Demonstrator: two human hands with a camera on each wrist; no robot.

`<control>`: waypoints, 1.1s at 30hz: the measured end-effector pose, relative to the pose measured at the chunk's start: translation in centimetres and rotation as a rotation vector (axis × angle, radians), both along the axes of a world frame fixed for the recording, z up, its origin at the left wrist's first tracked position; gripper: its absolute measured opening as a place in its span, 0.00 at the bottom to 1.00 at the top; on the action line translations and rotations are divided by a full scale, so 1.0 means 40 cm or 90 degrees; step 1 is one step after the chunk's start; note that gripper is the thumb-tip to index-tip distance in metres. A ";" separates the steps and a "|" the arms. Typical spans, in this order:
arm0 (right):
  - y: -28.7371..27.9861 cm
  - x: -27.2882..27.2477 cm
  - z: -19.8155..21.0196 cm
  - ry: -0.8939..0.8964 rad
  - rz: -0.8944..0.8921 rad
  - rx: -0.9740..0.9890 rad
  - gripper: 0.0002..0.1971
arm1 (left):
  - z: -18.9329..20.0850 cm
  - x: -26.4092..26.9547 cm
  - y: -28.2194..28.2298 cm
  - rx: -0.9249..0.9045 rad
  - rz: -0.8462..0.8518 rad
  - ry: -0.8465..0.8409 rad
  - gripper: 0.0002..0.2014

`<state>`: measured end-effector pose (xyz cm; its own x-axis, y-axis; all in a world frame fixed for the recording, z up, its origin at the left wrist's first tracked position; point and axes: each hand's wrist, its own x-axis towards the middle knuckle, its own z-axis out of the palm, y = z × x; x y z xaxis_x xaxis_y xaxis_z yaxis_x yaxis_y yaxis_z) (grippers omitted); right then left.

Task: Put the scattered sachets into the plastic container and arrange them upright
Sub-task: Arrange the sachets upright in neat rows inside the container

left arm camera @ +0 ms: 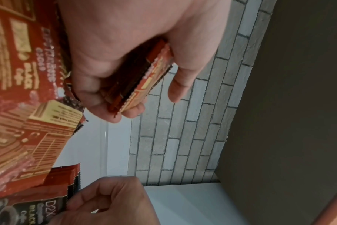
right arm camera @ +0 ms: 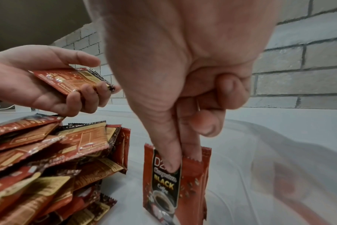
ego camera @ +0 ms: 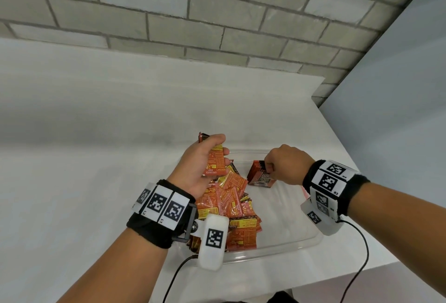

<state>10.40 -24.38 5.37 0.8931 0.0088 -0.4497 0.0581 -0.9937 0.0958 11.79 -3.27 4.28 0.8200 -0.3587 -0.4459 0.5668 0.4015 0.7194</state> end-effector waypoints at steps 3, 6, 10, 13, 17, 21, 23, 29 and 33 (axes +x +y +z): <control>0.002 -0.001 0.000 -0.007 0.003 -0.008 0.04 | -0.003 0.000 -0.002 0.007 0.003 0.001 0.16; 0.002 -0.002 0.002 -0.020 0.010 -0.017 0.04 | -0.004 0.001 -0.004 0.011 0.000 -0.001 0.15; -0.004 -0.002 0.004 -0.034 0.015 -0.016 0.03 | -0.009 0.002 -0.004 0.007 0.002 -0.001 0.15; -0.011 -0.003 0.009 -0.052 -0.002 0.001 0.07 | -0.012 0.003 -0.003 0.002 -0.001 -0.006 0.15; -0.024 -0.011 0.022 -0.077 -0.032 0.017 0.08 | -0.007 -0.003 -0.005 -0.020 -0.020 -0.005 0.13; -0.026 -0.023 0.066 -0.159 -0.086 0.168 0.08 | -0.006 -0.008 -0.009 -0.052 -0.055 0.000 0.13; -0.003 -0.038 0.095 -0.216 -0.124 0.327 0.10 | -0.001 -0.013 -0.015 -0.036 -0.092 -0.036 0.12; 0.063 -0.085 0.115 -0.138 -0.162 0.588 0.13 | 0.007 -0.035 -0.038 -0.019 -0.148 -0.125 0.15; 0.054 -0.086 0.118 -0.237 -0.207 0.684 0.09 | 0.012 -0.036 -0.041 -0.011 -0.153 -0.098 0.20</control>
<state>6.96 -22.23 10.08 0.9977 -0.0281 -0.0613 -0.0668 -0.5377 -0.8405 10.34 -4.92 4.74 0.7680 -0.5579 -0.3144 0.5315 0.2814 0.7990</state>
